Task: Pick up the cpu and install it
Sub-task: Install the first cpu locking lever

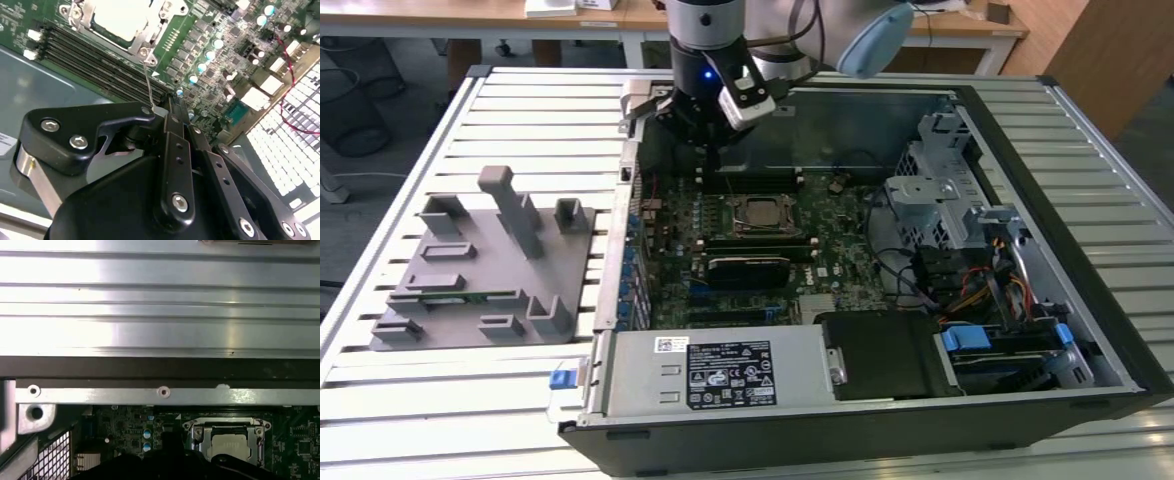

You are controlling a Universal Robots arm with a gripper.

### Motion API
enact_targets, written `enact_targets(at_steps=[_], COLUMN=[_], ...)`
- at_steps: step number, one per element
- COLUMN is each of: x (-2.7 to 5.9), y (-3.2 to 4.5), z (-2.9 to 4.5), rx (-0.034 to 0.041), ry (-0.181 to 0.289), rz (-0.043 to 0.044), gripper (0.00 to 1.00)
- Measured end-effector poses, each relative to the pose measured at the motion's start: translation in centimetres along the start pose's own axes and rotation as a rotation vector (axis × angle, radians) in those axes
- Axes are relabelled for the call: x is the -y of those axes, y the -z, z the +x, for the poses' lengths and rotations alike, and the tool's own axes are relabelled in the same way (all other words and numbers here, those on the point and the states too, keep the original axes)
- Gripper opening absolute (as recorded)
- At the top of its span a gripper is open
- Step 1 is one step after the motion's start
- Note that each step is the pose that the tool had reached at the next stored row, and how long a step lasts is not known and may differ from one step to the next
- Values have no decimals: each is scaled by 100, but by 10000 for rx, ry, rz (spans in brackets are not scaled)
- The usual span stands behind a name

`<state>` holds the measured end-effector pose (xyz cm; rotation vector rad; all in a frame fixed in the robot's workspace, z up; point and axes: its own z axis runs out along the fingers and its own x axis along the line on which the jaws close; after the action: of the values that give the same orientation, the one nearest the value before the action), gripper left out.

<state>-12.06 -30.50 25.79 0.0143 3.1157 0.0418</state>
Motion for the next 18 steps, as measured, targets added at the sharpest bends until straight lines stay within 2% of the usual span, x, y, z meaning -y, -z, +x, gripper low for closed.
enact_targets(at_steps=[3,10,18], x=[-1,-1,-2], y=[-2,-4,-7], z=[-59,-68,-133], rx=[0,0,-2], ry=[1,2,0], rz=[0,2,3], gripper=[11,11,11])
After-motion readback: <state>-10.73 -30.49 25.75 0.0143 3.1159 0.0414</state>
